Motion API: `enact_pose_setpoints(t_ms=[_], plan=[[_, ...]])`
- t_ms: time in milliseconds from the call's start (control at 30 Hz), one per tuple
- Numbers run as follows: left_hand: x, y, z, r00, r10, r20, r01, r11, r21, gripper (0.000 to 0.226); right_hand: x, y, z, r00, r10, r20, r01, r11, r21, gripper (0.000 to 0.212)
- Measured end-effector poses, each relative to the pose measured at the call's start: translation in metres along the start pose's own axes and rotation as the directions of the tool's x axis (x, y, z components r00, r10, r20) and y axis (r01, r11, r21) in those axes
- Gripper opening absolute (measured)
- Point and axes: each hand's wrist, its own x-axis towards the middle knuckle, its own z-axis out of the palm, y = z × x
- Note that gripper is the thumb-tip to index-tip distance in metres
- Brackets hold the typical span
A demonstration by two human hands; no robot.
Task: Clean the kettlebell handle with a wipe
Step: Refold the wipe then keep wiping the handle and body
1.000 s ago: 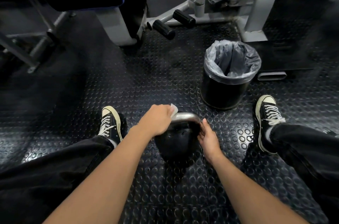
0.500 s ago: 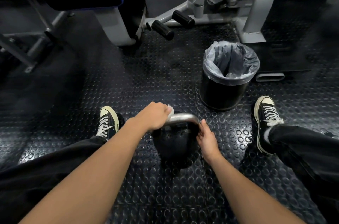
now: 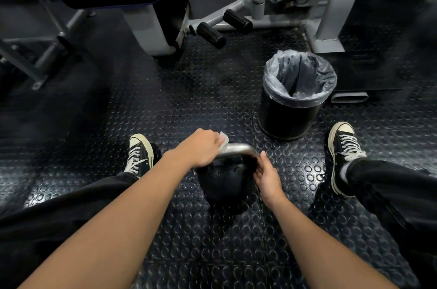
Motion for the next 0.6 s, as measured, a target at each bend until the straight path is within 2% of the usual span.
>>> enact_pose_setpoints(t_ms=[133, 333, 433, 600], plan=[[0.0, -0.008, -0.001, 0.998, -0.054, 0.012, 0.054, 0.998, 0.015, 0.039, -0.002, -0.005, 0.003, 0.999, 0.012, -0.035, -0.013, 1.0, -0.023, 0.056], [-0.005, 0.0, -0.001, 1.0, -0.003, -0.009, 0.003, 1.0, -0.004, 0.043, -0.001, -0.003, 0.001, 0.999, 0.019, -0.025, -0.02, 1.0, -0.008, 0.054], [-0.01, -0.013, 0.004, 0.999, -0.047, -0.018, 0.048, 0.999, 0.018, 0.043, -0.002, -0.004, 0.002, 0.999, 0.025, -0.027, -0.026, 1.0, -0.015, 0.058], [-0.009, 0.0, 0.004, 0.999, -0.047, -0.014, 0.048, 0.999, 0.009, 0.032, 0.0, 0.0, 0.0, 1.0, 0.001, 0.004, -0.001, 0.999, -0.038, 0.051]])
